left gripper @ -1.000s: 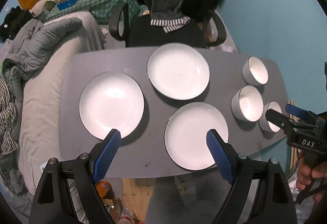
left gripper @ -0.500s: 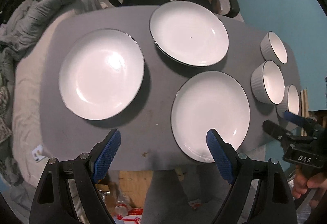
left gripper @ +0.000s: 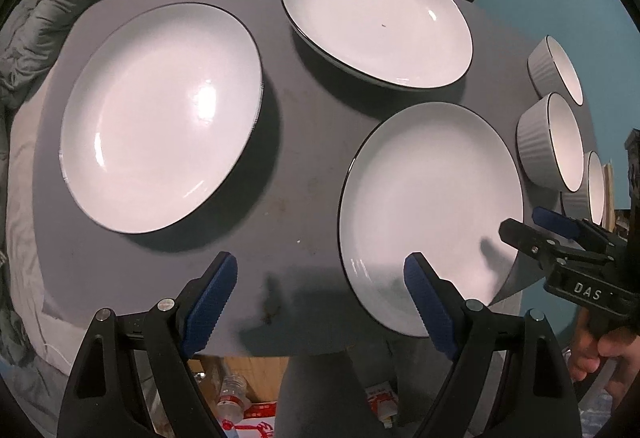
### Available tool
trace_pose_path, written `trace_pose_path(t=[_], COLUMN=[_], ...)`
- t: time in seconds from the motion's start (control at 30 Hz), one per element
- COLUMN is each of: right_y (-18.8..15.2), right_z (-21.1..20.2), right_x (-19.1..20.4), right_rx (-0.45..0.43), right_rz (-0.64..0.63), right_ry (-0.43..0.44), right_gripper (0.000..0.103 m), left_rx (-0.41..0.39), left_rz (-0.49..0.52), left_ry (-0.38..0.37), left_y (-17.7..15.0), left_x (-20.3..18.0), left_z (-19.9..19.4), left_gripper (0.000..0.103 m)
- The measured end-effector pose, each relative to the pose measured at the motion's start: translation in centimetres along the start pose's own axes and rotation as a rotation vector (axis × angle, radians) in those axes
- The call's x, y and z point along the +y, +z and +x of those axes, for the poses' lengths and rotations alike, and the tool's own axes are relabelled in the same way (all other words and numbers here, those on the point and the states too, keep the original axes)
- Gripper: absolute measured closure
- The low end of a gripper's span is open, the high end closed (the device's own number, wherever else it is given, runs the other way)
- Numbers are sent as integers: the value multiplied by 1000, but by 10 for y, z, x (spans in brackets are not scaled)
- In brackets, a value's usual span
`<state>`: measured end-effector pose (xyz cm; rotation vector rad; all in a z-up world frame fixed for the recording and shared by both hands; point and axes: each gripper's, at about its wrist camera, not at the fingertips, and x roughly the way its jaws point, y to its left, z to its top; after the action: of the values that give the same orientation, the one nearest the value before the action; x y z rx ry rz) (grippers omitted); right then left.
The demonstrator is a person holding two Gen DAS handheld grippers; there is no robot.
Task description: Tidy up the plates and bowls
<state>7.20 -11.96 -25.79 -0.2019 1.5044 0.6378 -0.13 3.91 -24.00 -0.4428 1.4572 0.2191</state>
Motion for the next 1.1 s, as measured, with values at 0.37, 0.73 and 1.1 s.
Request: trace_pose_path(t=[0.37, 0.73, 1.1], right_y=[1, 11, 15], right_z=[9, 5, 18], right_x=[-8, -20, -19], right_rx=[44, 59, 108], right_rz=[2, -36, -68], right_ry=[55, 63, 115], right_gripper=[71, 80, 84], left_rx=[50, 75, 76], left_rz=[-93, -66, -75], left_ry=[-56, -85, -117], left_y=[-4, -2, -10], left_x=[18, 20, 37], left_z=[24, 29, 21], left_gripper=[37, 79, 86])
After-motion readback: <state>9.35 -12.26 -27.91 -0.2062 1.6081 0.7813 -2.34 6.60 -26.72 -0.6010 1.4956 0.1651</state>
